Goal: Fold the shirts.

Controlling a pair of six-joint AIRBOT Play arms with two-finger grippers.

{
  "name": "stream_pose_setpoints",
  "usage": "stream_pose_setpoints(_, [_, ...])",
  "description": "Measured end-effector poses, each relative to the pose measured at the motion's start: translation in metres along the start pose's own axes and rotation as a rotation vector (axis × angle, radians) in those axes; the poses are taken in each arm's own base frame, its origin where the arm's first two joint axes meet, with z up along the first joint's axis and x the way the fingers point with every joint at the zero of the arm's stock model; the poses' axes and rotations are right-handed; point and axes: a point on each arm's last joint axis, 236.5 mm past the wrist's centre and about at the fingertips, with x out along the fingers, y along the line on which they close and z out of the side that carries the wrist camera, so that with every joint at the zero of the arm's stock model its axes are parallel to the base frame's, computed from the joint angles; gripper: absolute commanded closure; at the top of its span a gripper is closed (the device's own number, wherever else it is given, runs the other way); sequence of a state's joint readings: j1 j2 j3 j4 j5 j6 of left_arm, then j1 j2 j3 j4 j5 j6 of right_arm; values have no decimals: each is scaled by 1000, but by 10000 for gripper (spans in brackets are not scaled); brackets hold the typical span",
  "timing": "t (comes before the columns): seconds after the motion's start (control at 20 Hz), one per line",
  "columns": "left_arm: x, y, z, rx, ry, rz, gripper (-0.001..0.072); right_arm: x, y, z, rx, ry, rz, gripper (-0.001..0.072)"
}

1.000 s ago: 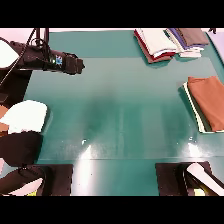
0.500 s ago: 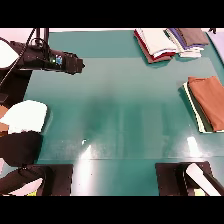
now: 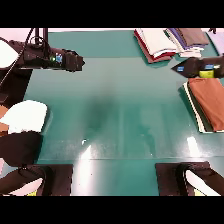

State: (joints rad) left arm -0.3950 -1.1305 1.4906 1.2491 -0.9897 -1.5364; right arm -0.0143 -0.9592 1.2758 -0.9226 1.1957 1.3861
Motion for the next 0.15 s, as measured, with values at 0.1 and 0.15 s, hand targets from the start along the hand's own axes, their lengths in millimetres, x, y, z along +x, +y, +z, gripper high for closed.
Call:
stream_pose_setpoints(0.1, [0, 0, 5, 0, -21, 1, 684, 12, 18, -8, -31, 33, 41, 693])
stream_pose_setpoints(0.15, [0, 0, 8, 0, -34, 1, 684, 16, 25, -10, -43, 44, 56, 693])
